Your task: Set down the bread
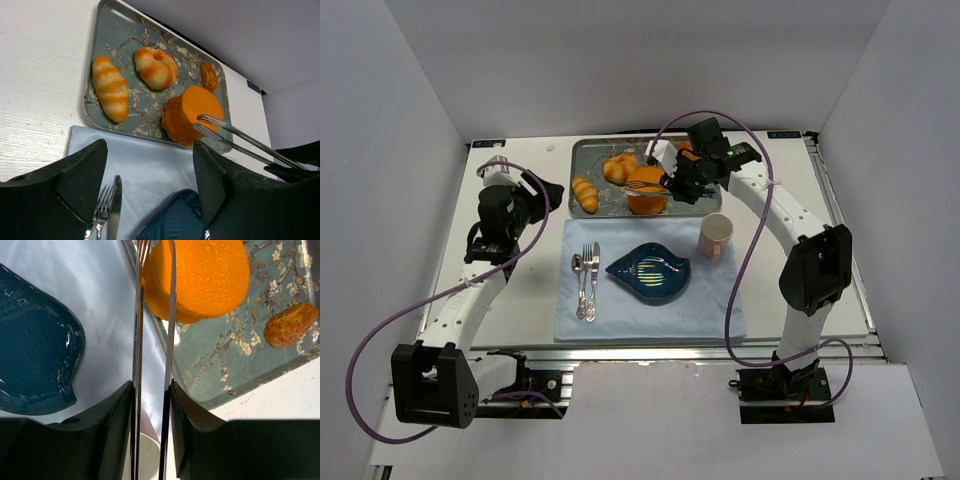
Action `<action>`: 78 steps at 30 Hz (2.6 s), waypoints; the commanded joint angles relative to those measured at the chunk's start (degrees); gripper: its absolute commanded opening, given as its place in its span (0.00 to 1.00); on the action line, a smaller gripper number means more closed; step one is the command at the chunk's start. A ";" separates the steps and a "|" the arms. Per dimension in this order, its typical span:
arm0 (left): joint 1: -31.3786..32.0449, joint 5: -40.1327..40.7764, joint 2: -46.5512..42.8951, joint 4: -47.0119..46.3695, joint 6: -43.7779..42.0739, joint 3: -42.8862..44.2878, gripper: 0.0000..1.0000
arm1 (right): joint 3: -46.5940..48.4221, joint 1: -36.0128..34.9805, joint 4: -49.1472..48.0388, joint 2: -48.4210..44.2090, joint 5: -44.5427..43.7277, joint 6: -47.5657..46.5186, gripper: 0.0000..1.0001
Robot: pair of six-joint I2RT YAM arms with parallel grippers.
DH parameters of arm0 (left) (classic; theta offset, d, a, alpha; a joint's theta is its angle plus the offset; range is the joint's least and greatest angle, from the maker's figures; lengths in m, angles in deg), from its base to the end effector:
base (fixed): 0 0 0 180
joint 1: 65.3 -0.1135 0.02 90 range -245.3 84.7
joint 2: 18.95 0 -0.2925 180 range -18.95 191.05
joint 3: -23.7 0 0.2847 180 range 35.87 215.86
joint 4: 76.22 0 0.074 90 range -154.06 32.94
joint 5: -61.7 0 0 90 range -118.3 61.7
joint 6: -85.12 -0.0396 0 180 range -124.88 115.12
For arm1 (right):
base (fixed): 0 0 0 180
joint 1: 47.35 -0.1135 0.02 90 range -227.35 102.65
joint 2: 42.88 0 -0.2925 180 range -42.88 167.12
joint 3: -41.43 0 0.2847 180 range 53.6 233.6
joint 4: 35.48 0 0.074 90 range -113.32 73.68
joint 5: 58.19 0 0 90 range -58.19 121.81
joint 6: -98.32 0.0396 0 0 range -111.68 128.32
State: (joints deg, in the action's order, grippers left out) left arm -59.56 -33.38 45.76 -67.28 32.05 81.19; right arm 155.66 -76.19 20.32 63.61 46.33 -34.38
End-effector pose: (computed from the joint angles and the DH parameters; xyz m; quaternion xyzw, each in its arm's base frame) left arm 0.2847 -0.0321 0.3106 -0.1891 0.7764 -0.2513 0.5461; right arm 0.3983 0.2307 0.3488 -0.5781 0.7251 0.0743 0.3667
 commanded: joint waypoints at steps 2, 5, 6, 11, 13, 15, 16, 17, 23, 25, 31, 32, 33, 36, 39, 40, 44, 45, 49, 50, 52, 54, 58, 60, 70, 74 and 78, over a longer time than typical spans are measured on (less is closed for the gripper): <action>0.15 0.51 -2.31 -0.64 -0.10 -0.58 0.79 | -0.81 -0.60 -0.92 -1.82 -1.78 -1.16 0.40; 0.15 0.51 -2.31 -0.56 -0.19 -0.58 0.79 | -2.21 -0.69 -1.98 -2.61 -2.48 -1.33 0.41; 0.15 0.51 -2.31 -0.47 -0.19 -0.58 0.79 | -2.65 -0.78 -2.41 -2.87 -2.74 -1.51 0.41; 0.15 0.42 -2.31 -0.47 -0.19 -0.67 0.79 | -4.85 -1.04 -3.82 -3.31 -3.80 -2.13 0.43; 0.15 0.42 -2.39 -0.47 -0.19 -0.76 0.78 | -5.81 -1.13 -4.61 -4.01 -4.24 -2.39 0.43; 0.15 0.42 -2.39 -0.55 -0.19 -0.76 0.79 | -6.43 -1.22 -5.67 -4.72 -4.59 -2.65 0.43; 0.15 0.42 -2.39 -0.56 -0.19 -0.76 0.79 | -6.78 -1.31 -5.93 -4.98 -4.68 -2.83 0.43; 0.15 0.34 -2.31 -0.56 -0.19 -0.76 0.79 | -7.05 -1.39 -6.63 -5.42 -4.94 -2.74 0.43; 0.15 0.25 -2.31 -0.64 -0.19 -0.85 0.79 | -8.45 -1.39 -8.74 -7.09 -5.47 -2.65 0.43; 0.15 0.34 -2.48 -0.47 -0.19 -0.85 0.79 | -8.89 -1.39 -9.88 -7.53 -5.65 -2.65 0.43; 0.15 0.16 -2.39 -1.08 0.07 -1.11 0.79 | -9.51 -1.48 -10.41 -8.15 -6.70 -3.36 0.44; 0.15 0.25 -2.39 -1.08 0.16 -1.20 0.79 | -9.69 -1.40 -10.50 -8.06 -6.88 -3.53 0.45; 0.15 0.25 -2.39 -1.17 0.16 -1.11 0.79 | -10.04 -1.48 -10.42 -8.15 -6.88 -3.71 0.45; 0.15 0.16 -2.31 -1.08 -0.01 -1.02 0.79 | -10.13 -1.57 -10.24 -8.06 -6.70 -3.71 0.45; 0.15 0.25 -2.31 -0.91 -0.10 -0.94 0.79 | -9.86 -1.83 -9.71 -8.15 -6.00 -3.62 0.45; 0.15 0.16 -2.31 -0.91 -0.10 -0.94 0.79 | -9.86 -1.92 -9.62 -8.24 -5.82 -3.53 0.45; 0.15 0.16 -2.31 -1.26 0.07 -1.11 0.79 | -9.78 -2.19 -9.45 -8.50 -5.56 -3.62 0.45; 0.15 0.07 -2.22 -1.35 0.07 -1.11 0.79 | -9.78 -2.27 -9.36 -8.59 -5.47 -3.53 0.45; 0.15 -0.02 -2.04 -1.43 -0.01 -1.02 0.79 | -9.60 -2.36 -9.45 -8.76 -5.03 -3.27 0.45; 0.15 -0.02 -2.04 -1.52 -0.01 -1.02 0.79 | -9.69 -2.45 -9.36 -8.76 -5.38 -3.36 0.45; 0.15 -0.02 -1.95 -1.52 -0.01 -1.11 0.79 | -9.86 -2.54 -9.36 -8.59 -5.73 -3.36 0.45; 0.15 -0.02 -1.95 -1.52 -0.10 -1.02 0.79 | -10.30 -2.54 -9.53 -8.59 -6.08 -3.45 0.45; 0.15 -0.02 -2.22 -1.43 -0.10 -1.37 0.79 | -10.92 -2.62 -10.32 -8.76 -7.22 -3.45 0.45; 0.15 -0.02 -2.30 -1.43 -0.10 -1.64 0.79 | -11.62 -2.62 -10.85 -8.68 -7.93 -3.71 0.45; 0.15 0.16 -2.57 -1.35 -0.10 -1.81 0.79 | -14.34 -3.15 -12.35 -9.29 -10.12 -5.37 0.46; 0.15 0.16 -2.57 -1.43 -0.10 -1.99 0.79 | -15.57 -3.94 -13.40 -10.08 -11.18 -6.87 0.46; 0.15 0.16 -2.74 -1.43 -0.10 -1.99 0.79 | -17.24 -5.17 -15.51 -11.22 -12.94 -8.71 0.46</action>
State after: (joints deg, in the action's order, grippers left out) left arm -59.56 -33.40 45.12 -67.59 32.07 79.57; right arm 139.23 -80.30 8.17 55.77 34.97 -40.69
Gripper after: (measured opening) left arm 0.788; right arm 0.461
